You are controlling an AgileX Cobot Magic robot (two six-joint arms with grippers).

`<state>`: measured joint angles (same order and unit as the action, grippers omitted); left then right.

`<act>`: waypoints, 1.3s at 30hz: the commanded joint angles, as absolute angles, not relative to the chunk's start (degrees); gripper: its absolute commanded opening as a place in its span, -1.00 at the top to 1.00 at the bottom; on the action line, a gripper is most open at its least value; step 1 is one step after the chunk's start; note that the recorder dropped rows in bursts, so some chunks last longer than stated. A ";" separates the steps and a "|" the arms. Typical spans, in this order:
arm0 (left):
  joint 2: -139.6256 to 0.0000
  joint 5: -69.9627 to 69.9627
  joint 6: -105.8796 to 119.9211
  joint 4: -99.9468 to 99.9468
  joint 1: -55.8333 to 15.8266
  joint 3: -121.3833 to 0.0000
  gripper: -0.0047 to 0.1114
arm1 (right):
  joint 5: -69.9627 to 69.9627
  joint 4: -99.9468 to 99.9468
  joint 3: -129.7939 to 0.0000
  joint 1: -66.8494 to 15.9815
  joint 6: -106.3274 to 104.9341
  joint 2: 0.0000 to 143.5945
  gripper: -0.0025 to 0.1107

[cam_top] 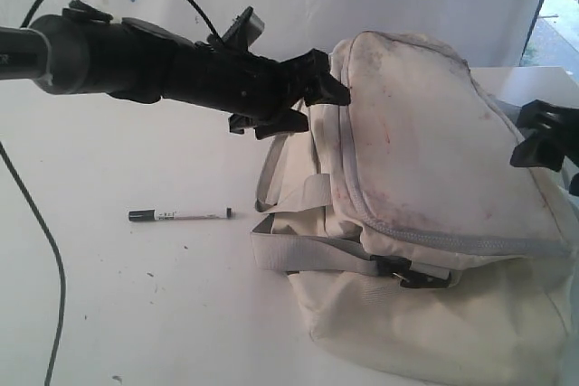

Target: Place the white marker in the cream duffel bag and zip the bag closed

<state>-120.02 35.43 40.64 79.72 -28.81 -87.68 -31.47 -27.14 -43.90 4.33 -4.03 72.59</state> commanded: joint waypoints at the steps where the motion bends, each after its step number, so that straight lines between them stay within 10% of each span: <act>1: -122.29 33.87 40.90 80.60 -31.11 -88.07 -0.56 | -27.80 -26.93 -43.92 4.70 -6.27 73.39 -0.15; 8: -123.60 30.88 40.90 80.44 -32.21 -88.07 -0.42 | -22.22 -26.93 -43.92 4.70 -11.65 78.19 -0.15; 14: -123.60 32.18 40.90 80.44 -32.21 -88.07 0.89 | -20.44 -27.15 -43.92 4.70 -12.25 81.31 -0.15; 39: -121.51 54.80 34.32 69.47 -24.61 -86.25 0.92 | -14.78 -36.56 -44.35 1.74 -24.20 85.45 -0.15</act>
<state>-123.47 52.92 35.58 72.16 -25.46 -87.36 -15.81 -36.14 -43.98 1.78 -23.55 85.27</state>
